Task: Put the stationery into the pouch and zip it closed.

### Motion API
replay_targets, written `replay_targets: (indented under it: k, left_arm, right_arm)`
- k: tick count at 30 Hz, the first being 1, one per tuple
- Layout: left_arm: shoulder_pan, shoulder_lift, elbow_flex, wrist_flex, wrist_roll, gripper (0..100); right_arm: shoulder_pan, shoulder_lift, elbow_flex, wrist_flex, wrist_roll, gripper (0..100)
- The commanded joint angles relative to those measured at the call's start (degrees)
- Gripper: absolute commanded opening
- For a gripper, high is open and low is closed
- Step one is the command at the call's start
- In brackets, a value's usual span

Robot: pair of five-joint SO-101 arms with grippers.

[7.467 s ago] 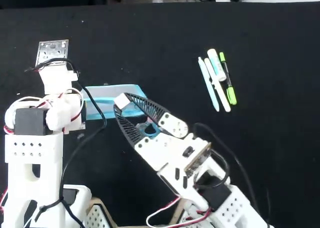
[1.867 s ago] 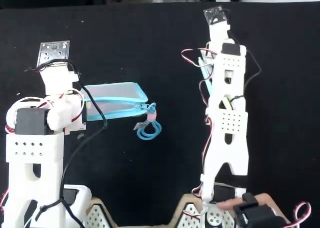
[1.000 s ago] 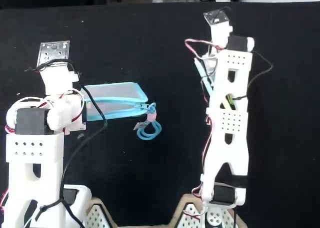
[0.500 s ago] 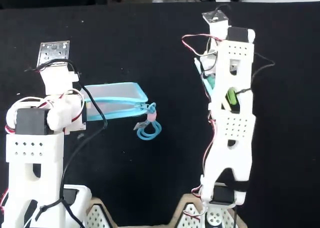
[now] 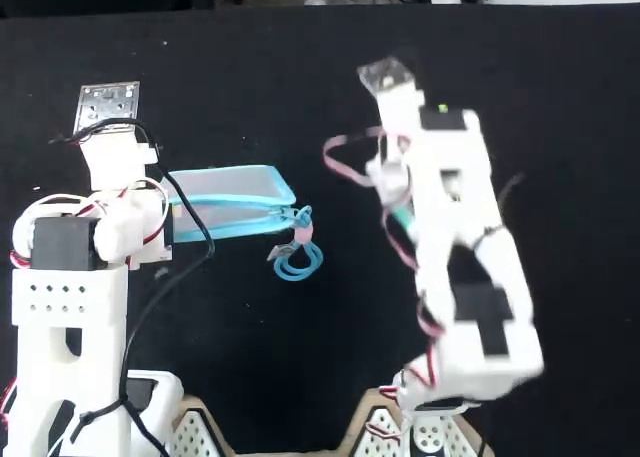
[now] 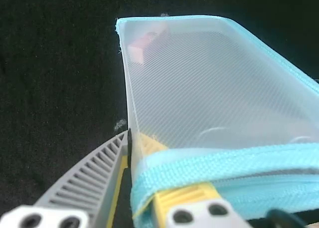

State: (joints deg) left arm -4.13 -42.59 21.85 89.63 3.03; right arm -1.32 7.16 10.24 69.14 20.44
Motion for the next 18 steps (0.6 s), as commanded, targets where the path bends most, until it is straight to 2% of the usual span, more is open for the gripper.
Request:
replay_targets:
  k: [1,9,15,18]
  left_arm:
    - [-0.66,0.35,0.04,0.18,0.44,3]
    - [-0.75,0.35,0.04,0.18,0.44,3]
    - [-0.66,0.35,0.04,0.18,0.44,3]
    - [-0.66,0.35,0.04,0.18,0.44,3]
  right_arm:
    - [-0.53,-16.13,21.05,-9.32,0.62,1.1]
    - [-0.7,-22.55,33.1,-9.76,2.9,1.5]
    - [-0.7,-17.71,34.24,-8.53,7.47,17.2]
    - [-0.7,-15.52,31.78,-4.48,9.49,18.7]
